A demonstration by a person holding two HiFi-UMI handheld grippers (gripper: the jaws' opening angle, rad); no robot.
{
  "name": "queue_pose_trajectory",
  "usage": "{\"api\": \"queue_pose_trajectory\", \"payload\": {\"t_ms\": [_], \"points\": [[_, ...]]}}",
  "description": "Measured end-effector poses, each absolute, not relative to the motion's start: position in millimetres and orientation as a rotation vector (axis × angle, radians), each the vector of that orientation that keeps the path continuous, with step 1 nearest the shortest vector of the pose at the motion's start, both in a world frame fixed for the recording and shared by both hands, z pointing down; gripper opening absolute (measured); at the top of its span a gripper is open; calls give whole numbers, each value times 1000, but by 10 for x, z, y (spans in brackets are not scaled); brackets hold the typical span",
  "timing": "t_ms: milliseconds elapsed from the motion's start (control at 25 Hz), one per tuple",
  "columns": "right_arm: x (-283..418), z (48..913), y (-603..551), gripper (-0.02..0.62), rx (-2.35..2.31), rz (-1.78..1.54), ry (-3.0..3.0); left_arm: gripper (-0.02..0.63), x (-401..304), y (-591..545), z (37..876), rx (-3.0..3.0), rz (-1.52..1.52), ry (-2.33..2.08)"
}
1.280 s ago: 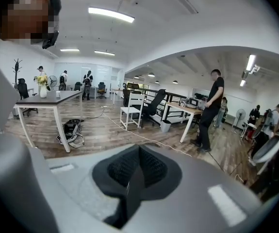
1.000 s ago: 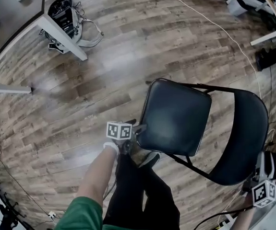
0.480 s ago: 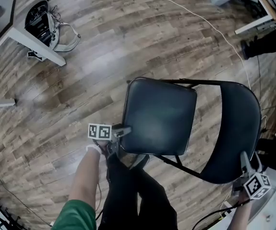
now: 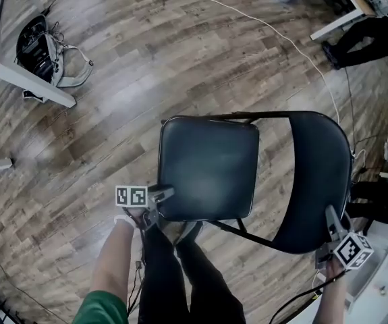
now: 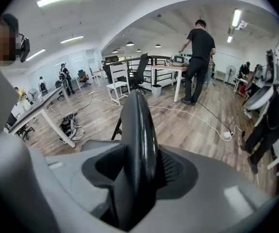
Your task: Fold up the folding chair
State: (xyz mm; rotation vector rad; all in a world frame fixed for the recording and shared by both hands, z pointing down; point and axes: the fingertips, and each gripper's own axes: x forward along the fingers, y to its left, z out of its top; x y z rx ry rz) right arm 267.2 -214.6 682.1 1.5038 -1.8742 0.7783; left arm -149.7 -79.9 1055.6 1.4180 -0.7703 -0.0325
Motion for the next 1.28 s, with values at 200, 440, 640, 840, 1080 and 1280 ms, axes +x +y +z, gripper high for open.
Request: {"api": "queue_pose_trajectory", "payload": {"t_ms": [200,440,640,840,1080,1280], "points": [[2650,6736,-2202,195,1514,801,-1846,403,-1446,-861,10437,1416,-28,-782],[2575,6476,-2193,187,1519,784,-1845,403,-1294,-872,10117,1425,-2,-779],[2532,6178,-2199,173,1528,772,-1860,403,-1080,-942,9647,1448,-20,-781],[2640,5923,-2196,170,1533,757,-1854,403,-760,-1007,9123,1466,-27,-768],[2786,5659,-2215,164,1526,779,-1874,405,-346,-1093,8580,1475,-28,-805],[2905,5486,-2219,160,1534,767,-1877,404,11,-1190,8149,1475,-47,-847]]}}
